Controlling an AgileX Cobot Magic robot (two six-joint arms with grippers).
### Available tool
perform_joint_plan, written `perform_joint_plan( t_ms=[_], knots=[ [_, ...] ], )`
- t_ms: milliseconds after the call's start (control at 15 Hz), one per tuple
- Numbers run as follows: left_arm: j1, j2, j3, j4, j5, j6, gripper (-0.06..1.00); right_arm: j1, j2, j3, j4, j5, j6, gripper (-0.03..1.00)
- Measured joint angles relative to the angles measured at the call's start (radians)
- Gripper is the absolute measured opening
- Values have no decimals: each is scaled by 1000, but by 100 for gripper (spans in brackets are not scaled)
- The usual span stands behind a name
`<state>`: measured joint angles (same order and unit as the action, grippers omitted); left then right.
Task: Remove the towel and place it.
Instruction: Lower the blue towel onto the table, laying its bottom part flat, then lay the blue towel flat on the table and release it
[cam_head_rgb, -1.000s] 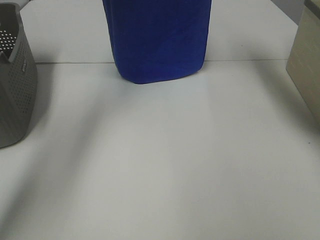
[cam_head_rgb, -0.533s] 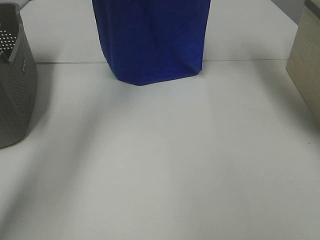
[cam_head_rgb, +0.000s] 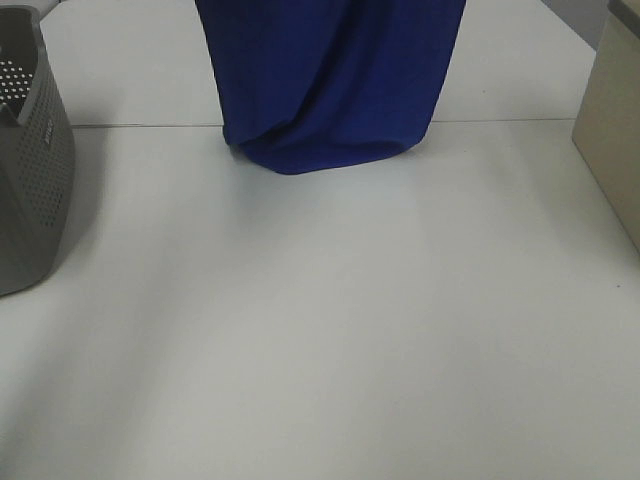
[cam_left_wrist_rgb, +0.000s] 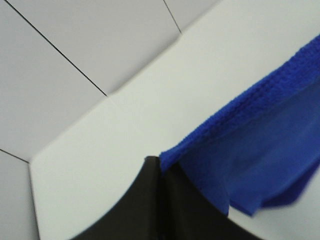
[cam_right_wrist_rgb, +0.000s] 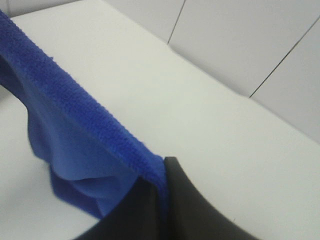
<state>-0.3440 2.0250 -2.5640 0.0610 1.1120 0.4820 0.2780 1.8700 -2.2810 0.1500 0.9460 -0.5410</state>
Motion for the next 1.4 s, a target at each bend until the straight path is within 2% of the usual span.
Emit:
perform_joint_plan(
  t_ms=[200,267,400,600,733,800,933,1067,1400],
  knots=[
    [2,-41,10,-26,96,-34,0,-1,-27,0,89,224,21,1],
    [4,-55,12,-49,99,-51,0,-1,-33,0,109,257,30,1],
    [6,-113,98,-77,99,-82,0,-1,-59,36,118,267,56,1],
    [6,-270,387,-116,100,-92,0,-2,-137,181,144,270,81,1],
    [5,-362,536,-157,100,-92,0,-1,-230,333,171,269,104,1],
    [1,-487,707,-203,98,-107,0,0,-333,483,215,269,138,1],
    [-2,-583,858,-229,92,-155,0,3,-439,613,252,269,159,1],
    [-5,-660,969,-252,85,-205,0,7,-523,714,277,268,190,1],
    [-5,-795,1132,-343,80,-265,0,7,-661,888,308,264,308,1]
  ],
)
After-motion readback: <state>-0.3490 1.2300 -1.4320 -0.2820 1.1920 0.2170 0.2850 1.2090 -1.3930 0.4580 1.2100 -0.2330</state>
